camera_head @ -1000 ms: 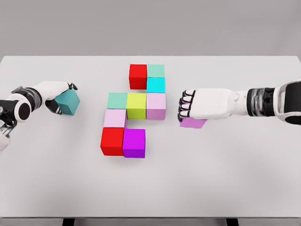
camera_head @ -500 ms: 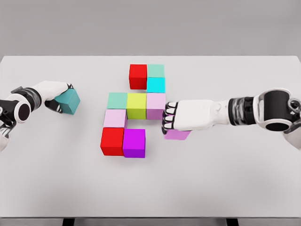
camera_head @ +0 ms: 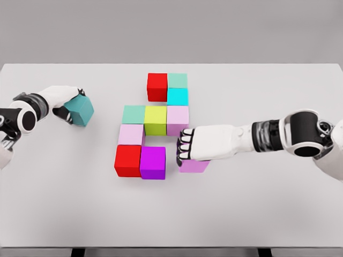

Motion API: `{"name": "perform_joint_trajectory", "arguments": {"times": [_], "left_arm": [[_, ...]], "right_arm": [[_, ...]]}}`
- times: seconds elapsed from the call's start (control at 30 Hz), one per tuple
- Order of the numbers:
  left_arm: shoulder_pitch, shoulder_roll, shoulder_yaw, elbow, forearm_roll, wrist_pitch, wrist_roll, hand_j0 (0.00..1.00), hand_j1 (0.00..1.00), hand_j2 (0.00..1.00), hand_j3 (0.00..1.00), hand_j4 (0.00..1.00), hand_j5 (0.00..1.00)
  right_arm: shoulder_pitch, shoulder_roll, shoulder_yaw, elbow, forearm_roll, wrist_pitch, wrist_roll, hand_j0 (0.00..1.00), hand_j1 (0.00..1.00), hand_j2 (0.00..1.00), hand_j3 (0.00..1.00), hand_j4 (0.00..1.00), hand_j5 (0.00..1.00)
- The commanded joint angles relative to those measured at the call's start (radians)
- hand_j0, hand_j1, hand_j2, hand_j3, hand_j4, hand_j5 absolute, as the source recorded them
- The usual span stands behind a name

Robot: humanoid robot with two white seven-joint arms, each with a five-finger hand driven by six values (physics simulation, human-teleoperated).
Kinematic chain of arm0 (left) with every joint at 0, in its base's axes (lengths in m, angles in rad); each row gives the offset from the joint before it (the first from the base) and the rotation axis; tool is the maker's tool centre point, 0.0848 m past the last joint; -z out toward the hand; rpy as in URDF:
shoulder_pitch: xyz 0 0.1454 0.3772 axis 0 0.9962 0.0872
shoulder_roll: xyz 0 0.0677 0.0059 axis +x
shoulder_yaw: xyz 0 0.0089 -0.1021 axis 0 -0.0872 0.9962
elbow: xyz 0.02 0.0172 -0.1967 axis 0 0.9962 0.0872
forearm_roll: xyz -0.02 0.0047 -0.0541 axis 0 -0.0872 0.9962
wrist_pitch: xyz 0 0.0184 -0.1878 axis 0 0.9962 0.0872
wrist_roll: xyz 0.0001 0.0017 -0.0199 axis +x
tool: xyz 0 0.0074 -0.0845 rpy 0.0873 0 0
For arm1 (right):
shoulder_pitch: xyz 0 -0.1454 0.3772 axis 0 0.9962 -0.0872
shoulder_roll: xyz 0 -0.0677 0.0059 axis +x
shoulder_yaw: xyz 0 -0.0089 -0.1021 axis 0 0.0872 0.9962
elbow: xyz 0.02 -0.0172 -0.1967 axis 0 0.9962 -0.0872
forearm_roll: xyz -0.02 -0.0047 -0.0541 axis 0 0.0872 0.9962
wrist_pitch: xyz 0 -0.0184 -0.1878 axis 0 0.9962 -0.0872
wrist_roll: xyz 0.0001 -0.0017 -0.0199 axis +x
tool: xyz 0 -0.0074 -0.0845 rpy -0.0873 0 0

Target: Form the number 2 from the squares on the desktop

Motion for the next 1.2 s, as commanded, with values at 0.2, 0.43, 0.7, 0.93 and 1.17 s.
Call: {"name": "perform_joint_trajectory", "arguments": {"times": [0.2, 0.43, 0.7, 0.93, 1.17], "left_arm": [[-0.054, -0.081, 0.000, 0.091, -0.004, 0.002, 0.001, 0.41, 0.41, 0.41, 0.41, 0.41, 0.41], [-0.103, -0.158, 0.001, 0.180, -0.007, 0.005, 0.001, 0.36, 0.36, 0.36, 0.36, 0.36, 0.36], [-0.143, -0.230, 0.006, 0.223, -0.065, 0.019, 0.001, 0.35, 0.35, 0.35, 0.35, 0.35, 0.35], [-0.161, -0.302, 0.055, 0.263, -0.131, 0.040, 0.001, 0.34, 0.34, 0.34, 0.34, 0.34, 0.34], [-0.172, -0.430, 0.119, 0.330, -0.248, 0.055, 0.001, 0.34, 0.34, 0.34, 0.34, 0.34, 0.34]], "right_arm": [[0.002, 0.035, 0.007, 0.000, -0.029, 0.003, -0.001, 0.44, 0.44, 0.44, 0.44, 0.44, 0.44], [0.002, 0.032, 0.004, 0.000, -0.044, 0.003, -0.001, 0.44, 0.44, 0.44, 0.44, 0.44, 0.44], [0.002, 0.029, 0.001, 0.000, -0.052, 0.003, -0.001, 0.44, 0.44, 0.44, 0.44, 0.44, 0.44], [0.002, 0.028, -0.005, 0.000, -0.052, 0.003, -0.001, 0.44, 0.44, 0.44, 0.44, 0.44, 0.44], [0.002, 0.032, -0.005, 0.000, -0.052, 0.003, -0.001, 0.44, 0.44, 0.44, 0.44, 0.44, 0.44]]}}
